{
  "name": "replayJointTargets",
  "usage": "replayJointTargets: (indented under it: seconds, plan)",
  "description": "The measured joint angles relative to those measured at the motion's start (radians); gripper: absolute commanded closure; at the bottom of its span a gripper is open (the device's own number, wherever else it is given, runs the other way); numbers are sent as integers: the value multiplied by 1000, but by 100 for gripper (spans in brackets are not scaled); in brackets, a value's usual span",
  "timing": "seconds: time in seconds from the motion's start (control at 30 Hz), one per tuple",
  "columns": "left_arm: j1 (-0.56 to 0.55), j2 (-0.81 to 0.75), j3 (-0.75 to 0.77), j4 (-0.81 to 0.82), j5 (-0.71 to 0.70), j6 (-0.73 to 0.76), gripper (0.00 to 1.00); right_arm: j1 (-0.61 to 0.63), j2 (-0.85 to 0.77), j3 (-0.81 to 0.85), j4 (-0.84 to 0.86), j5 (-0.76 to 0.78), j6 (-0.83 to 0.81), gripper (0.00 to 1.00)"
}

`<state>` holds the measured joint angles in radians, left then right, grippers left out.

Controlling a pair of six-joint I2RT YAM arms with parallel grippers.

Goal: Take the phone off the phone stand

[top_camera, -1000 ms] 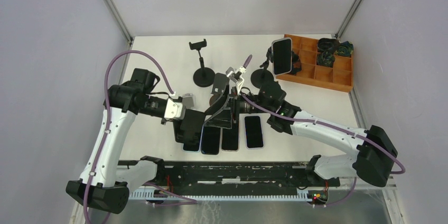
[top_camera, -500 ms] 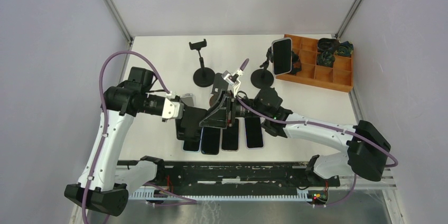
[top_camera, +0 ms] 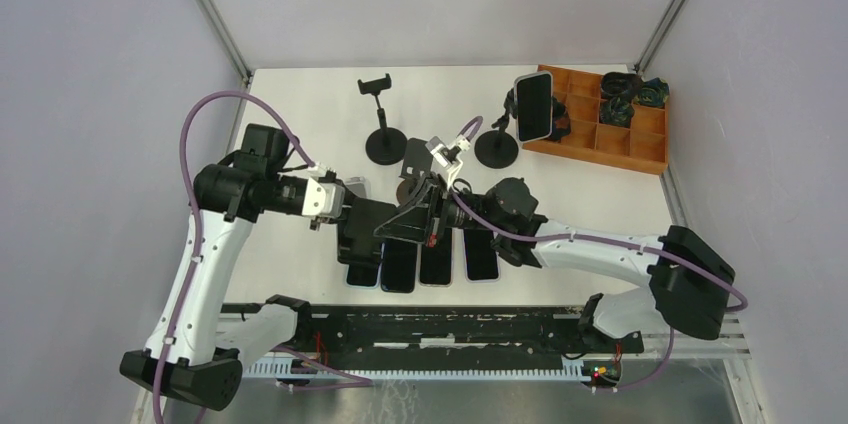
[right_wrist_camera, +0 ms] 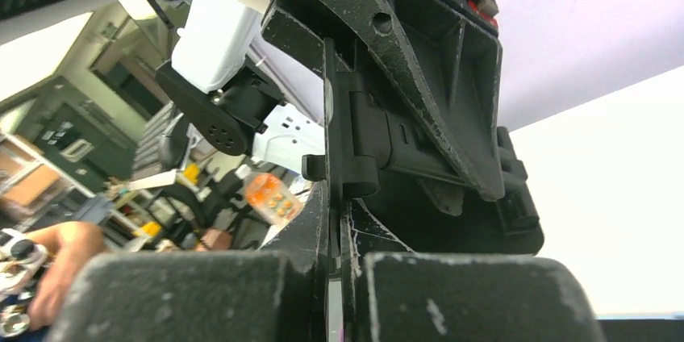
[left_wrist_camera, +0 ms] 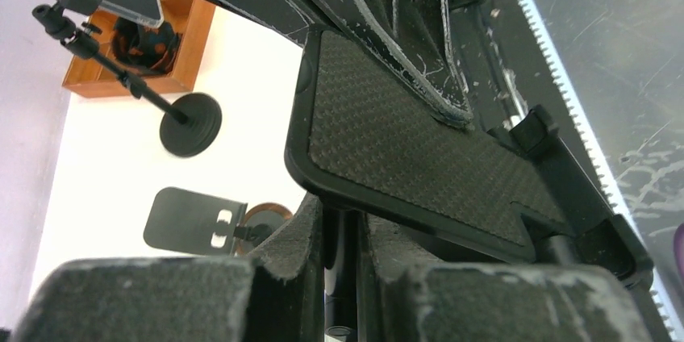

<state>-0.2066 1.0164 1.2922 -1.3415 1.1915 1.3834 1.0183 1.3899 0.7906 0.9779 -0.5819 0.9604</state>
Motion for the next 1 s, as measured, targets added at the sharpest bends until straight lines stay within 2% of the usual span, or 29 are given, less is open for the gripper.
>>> replayJointTargets:
  seconds: [0.13, 0.17, 0.2, 0.23, 0.33, 0.37, 0.4, 0.53, 0.77, 0.9, 1.0]
  plan:
    - [-10, 8, 3, 17, 44, -34, 96, 14, -57, -15, -52, 50, -115, 100]
    - [-13, 10, 5, 24, 54, -38, 90, 18, -71, -15, -70, 61, -144, 100]
    - [-15, 10, 5, 33, 63, -43, 76, 21, -83, -15, -87, 69, -174, 100]
    - [-16, 10, 6, 37, 67, -45, 55, 21, -90, -14, -100, 71, -195, 100]
    - [-11, 11, 8, 39, 56, -59, 25, 19, -105, -9, -151, 61, -260, 100]
    - [2, 11, 8, 35, 40, -69, 5, 11, -116, -9, -183, 53, -285, 100]
    - [7, 10, 9, 38, 27, -73, 1, 2, -124, -9, -208, 38, -303, 100]
    - [9, 11, 9, 44, -43, -90, 0, -53, -153, -10, -300, -20, -366, 100]
    - [8, -3, 8, 184, -198, -226, 0, -284, -202, -71, -590, -46, -573, 100]
    - [8, -9, 2, 273, -280, -334, 0, -389, -174, -95, -734, -11, -698, 100]
    - [8, -8, 0, 306, -307, -376, 0, -436, -112, -96, -782, -1, -760, 100]
